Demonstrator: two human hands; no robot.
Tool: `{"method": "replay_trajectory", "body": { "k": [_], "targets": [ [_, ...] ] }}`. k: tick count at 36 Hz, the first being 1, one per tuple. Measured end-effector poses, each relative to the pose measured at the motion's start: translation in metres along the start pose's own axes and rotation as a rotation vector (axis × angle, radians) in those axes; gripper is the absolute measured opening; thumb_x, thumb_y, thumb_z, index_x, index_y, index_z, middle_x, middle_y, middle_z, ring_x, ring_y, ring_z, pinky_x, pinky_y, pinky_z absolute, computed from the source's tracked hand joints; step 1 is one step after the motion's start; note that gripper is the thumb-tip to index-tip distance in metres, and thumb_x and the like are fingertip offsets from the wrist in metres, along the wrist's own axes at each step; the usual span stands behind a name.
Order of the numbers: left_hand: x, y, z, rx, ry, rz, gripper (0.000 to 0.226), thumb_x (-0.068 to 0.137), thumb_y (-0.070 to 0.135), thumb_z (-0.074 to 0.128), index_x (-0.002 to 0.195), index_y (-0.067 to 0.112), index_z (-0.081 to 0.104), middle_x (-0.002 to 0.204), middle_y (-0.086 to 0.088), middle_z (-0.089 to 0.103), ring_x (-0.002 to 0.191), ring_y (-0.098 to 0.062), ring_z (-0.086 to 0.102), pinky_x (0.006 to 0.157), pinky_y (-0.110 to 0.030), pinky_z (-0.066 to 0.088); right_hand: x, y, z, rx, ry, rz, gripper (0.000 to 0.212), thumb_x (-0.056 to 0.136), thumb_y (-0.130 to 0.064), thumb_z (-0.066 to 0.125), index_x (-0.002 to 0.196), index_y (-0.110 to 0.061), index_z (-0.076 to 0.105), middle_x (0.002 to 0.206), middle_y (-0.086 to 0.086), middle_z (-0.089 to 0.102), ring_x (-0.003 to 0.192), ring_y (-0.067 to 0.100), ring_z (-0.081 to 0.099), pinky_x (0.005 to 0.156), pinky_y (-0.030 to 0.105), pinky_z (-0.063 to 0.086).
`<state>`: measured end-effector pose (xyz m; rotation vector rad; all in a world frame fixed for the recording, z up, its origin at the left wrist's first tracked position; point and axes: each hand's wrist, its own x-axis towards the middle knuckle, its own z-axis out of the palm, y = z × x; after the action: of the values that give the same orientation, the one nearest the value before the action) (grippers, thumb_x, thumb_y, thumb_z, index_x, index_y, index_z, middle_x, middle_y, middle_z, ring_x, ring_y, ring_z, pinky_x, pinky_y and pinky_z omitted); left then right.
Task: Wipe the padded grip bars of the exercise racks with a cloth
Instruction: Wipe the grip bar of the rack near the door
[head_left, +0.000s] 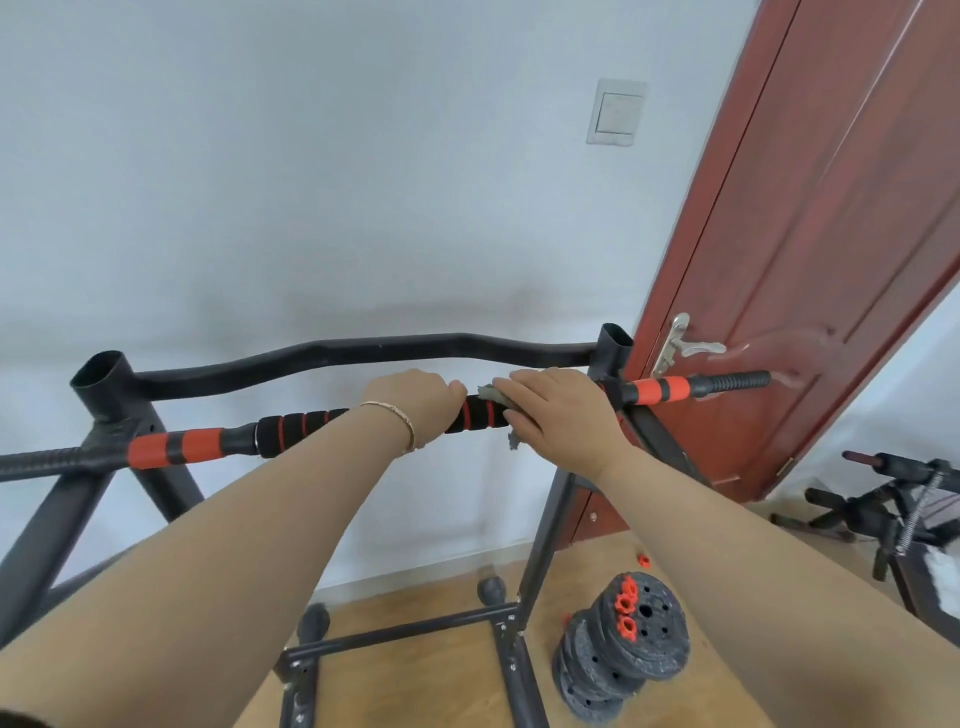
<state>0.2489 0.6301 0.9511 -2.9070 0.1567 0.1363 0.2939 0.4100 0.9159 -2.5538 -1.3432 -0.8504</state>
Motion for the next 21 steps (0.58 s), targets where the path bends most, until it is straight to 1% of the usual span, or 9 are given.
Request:
{"method": "replay_trajectory", "body": {
  "k": [3, 5, 7, 9, 11, 13, 15, 18, 21],
  "targets": [
    [0.003, -0.002, 0.000, -0.036, -0.024, -0.007, 0.020, 0.085, 0.006, 0.049, 0.095, 0.018, 0.038, 0.075, -0.001, 0.050, 0.058, -0.016, 0.050, 0.049, -0.028, 0.039, 0.005, 0.002, -0.003, -0.101, -0.034, -0.015, 0.042, 0.103, -0.042, 0.040, 0.127, -0.019, 0.066, 0.098, -0.001, 0.068, 0.075, 0.025, 0.060, 0.064, 0.039, 0.048],
    [0.003, 0.000, 0.004, 0.017, 0.027, -0.002, 0.021, 0.086, 0.009, 0.050, 0.094, 0.020, 0.034, 0.074, 0.000, 0.047, 0.059, -0.016, 0.046, 0.047, -0.029, 0.034, 0.013, 0.002, -0.005, -0.122, -0.111, 0.013, 0.049, 0.101, -0.050, 0.033, 0.121, -0.020, 0.066, 0.087, -0.002, 0.066, 0.070, 0.024, 0.060, 0.058, 0.036, 0.046],
    [0.001, 0.002, 0.011, 0.078, 0.110, -0.008, 0.022, 0.086, 0.011, 0.051, 0.094, 0.020, 0.032, 0.072, 0.002, 0.043, 0.056, -0.016, 0.041, 0.047, -0.030, 0.032, 0.021, 0.004, -0.004, -0.123, -0.174, 0.092, 0.056, 0.097, -0.058, 0.024, 0.102, -0.021, 0.065, 0.074, -0.004, 0.061, 0.064, 0.022, 0.059, 0.052, 0.033, 0.044],
    [0.000, 0.003, 0.017, 0.131, 0.161, -0.004, 0.025, 0.085, 0.011, 0.053, 0.093, 0.019, 0.031, 0.068, 0.002, 0.043, 0.053, -0.017, 0.040, 0.046, -0.029, 0.034, 0.026, 0.003, -0.003, -0.150, -0.191, 0.128, 0.053, 0.098, -0.055, 0.023, 0.080, -0.020, 0.057, 0.061, -0.006, 0.054, 0.055, 0.020, 0.055, 0.046, 0.029, 0.037],
    [0.000, 0.003, 0.020, 0.156, 0.179, -0.003, 0.026, 0.082, 0.010, 0.055, 0.092, 0.017, 0.031, 0.066, 0.002, 0.046, 0.052, -0.017, 0.043, 0.044, -0.028, 0.034, 0.031, 0.003, -0.001, -0.210, -0.259, 0.091, 0.042, 0.102, -0.043, 0.027, 0.075, -0.022, 0.051, 0.056, -0.007, 0.051, 0.051, 0.021, 0.054, 0.046, 0.027, 0.036],
    [0.000, 0.003, 0.021, 0.161, 0.190, -0.014, 0.027, 0.080, 0.008, 0.055, 0.093, 0.017, 0.033, 0.065, 0.001, 0.049, 0.051, -0.018, 0.045, 0.043, -0.027, 0.033, 0.042, 0.008, 0.000, -0.134, -0.358, 0.159, 0.039, 0.105, -0.038, 0.029, 0.074, -0.025, 0.049, 0.056, -0.006, 0.055, 0.056, 0.021, 0.056, 0.052, 0.031, 0.044],
    [-0.002, 0.005, 0.022, 0.168, 0.214, -0.023, 0.025, 0.080, 0.009, 0.055, 0.092, 0.018, 0.035, 0.062, 0.001, 0.047, 0.048, -0.018, 0.044, 0.042, -0.026, 0.031, 0.056, 0.015, -0.003, -0.021, -0.513, 0.276, 0.042, 0.104, -0.035, 0.028, 0.077, -0.020, 0.056, 0.062, -0.002, 0.058, 0.064, 0.022, 0.058, 0.057, 0.034, 0.047],
    [-0.008, 0.009, 0.025, 0.166, 0.286, -0.050, 0.017, 0.082, 0.014, 0.053, 0.086, 0.019, 0.037, 0.057, 0.003, 0.043, 0.044, -0.017, 0.038, 0.042, -0.025, 0.026, 0.076, 0.018, -0.007, 0.168, -0.717, 0.405, 0.031, 0.102, -0.023, 0.034, 0.095, -0.009, 0.061, 0.075, 0.004, 0.059, 0.076, 0.026, 0.060, 0.069, 0.037, 0.051],
    [-0.013, 0.011, 0.026, 0.178, 0.319, -0.058, 0.016, 0.083, 0.019, 0.055, 0.083, 0.020, 0.039, 0.055, 0.004, 0.041, 0.044, -0.017, 0.038, 0.044, -0.025, 0.029, 0.084, 0.021, -0.007, 0.365, -0.739, 0.649, 0.035, 0.103, -0.027, 0.036, 0.105, -0.006, 0.064, 0.088, 0.008, 0.064, 0.081, 0.027, 0.059, 0.073, 0.036, 0.047]
  ]
}}
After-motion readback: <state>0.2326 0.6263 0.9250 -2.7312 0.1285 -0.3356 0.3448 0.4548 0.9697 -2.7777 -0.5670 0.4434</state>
